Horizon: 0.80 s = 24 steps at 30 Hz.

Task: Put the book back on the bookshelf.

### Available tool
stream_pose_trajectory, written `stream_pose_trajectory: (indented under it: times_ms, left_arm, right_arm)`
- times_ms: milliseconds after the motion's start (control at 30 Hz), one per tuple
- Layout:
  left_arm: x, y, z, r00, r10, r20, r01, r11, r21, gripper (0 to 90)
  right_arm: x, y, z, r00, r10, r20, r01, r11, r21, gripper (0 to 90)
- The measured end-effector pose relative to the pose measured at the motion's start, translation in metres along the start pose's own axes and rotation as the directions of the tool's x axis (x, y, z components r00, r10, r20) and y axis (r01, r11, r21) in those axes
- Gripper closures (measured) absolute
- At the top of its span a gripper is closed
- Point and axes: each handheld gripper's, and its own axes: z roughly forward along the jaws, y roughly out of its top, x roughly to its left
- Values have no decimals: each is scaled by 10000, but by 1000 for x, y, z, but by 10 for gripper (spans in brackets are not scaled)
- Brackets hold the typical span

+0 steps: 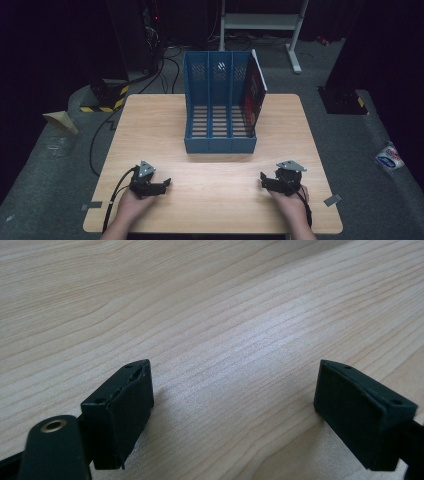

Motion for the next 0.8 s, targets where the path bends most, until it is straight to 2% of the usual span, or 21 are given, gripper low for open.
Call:
stream_pose_trajectory:
  times_ms: [33,100,167,267,333,400,433,500,800]
  left_arm:
    - [0,0,0,10000,-20,-2,20,10000,1,163]
    - [0,0,0,10000,-69,-22,69,10000,5,163]
    - [0,0,0,9997,-207,-135,208,9998,50,148]
    - [0,0,0,9989,-328,-341,331,9994,65,148]
    - [-1,0,0,9979,-457,-453,459,9989,15,147]
    - [-2,0,0,9976,-522,-444,522,9986,-5,150]
    - [-2,0,0,9980,-456,-444,456,9990,-18,155]
    - [-2,-1,0,9983,-399,-425,397,9992,-48,165]
    - [-3,-1,-2,9993,-248,-297,246,9997,-50,187]
  right_arm:
    - [0,-4,2,9999,-98,38,97,9992,395,104]
    - [3,-5,0,9995,-281,125,277,9992,289,120]
    - [5,-5,0,9998,-186,19,185,9990,396,117]
    - [9,-5,0,9996,21,273,-31,9993,361,108]
    - [10,-5,0,9992,-15,394,2,9995,328,109]
    - [9,-5,0,9995,40,318,-51,9994,348,108]
    - [10,-5,0,9993,185,310,-196,9992,354,111]
    - [9,-5,0,9993,42,381,-55,9994,328,112]
    - [10,-5,0,9992,95,383,-108,9994,338,119]
